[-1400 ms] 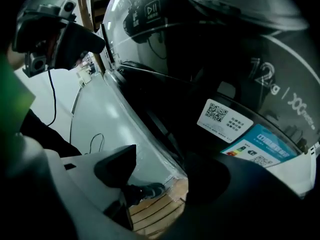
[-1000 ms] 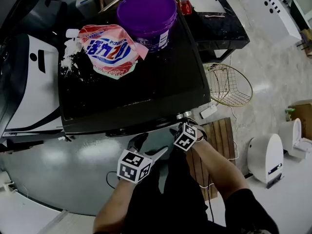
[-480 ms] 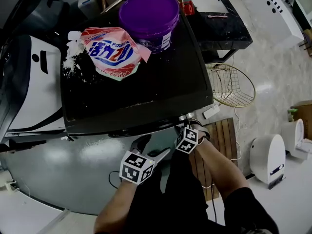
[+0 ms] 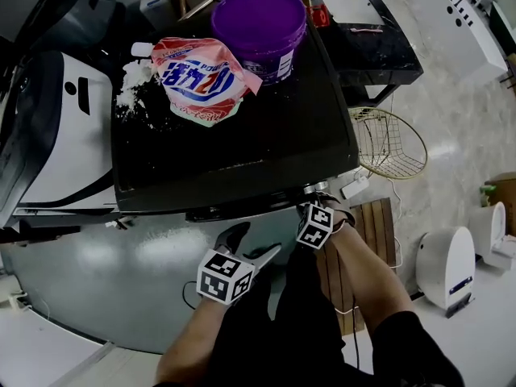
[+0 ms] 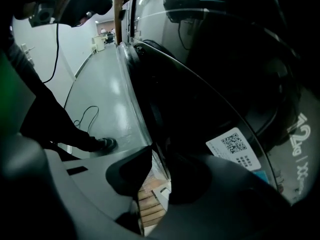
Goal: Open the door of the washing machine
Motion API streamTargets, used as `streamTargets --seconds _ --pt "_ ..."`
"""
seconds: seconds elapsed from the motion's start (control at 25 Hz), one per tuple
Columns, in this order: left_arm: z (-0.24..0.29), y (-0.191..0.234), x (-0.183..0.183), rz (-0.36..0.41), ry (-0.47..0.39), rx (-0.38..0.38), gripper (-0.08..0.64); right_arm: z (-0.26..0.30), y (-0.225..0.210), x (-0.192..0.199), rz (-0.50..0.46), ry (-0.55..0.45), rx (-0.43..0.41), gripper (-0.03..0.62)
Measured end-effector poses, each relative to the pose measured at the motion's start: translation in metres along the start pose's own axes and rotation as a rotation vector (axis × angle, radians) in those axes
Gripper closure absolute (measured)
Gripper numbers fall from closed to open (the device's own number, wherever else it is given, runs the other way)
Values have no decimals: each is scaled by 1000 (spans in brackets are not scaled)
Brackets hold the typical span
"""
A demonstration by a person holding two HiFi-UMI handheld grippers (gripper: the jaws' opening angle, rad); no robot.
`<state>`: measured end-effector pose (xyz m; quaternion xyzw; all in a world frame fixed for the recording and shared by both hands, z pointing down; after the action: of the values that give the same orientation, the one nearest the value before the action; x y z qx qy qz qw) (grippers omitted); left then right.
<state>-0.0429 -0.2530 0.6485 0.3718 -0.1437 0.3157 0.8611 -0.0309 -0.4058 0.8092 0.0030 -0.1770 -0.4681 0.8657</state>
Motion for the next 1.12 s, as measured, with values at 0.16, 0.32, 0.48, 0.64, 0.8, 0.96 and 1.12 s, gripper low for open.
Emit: streamTargets --seconds 0.16,0.32,0.48,0.64,0.8,0.96,1.12 --pt "-17 0 1 2 -20 2 160 -6 21 4 -17 0 -60 488" --pt "-34 8 0 -7 -50 -8 160 -13 97 10 -1 -60 -107 488" --pt "-45 13 7 -12 -49 -19 160 -17 123 8 61 -44 -93 491" --pt "-56 10 10 -6 -57 -15 163 -17 128 5 177 -13 -53 482" --pt "-68 3 11 17 -72 10 163 -20 144 2 253 4 -53 477" --pt "-92 -2 7 39 -107 28 164 -37 169 -3 343 2 -71 486" --pt "-115 0 3 66 -142 44 164 -54 182 -9 315 21 -52 476"
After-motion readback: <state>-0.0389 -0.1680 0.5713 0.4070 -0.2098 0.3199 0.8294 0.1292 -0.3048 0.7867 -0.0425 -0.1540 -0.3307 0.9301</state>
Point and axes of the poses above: the fingertips, and each gripper's own axes: z forward along the fingers, y to its left, x out of its underside, the point moved 6 cm from there along -z, backward along the fingers, and after that the axes turned 12 degrees about -z, right-handed, at the moved point
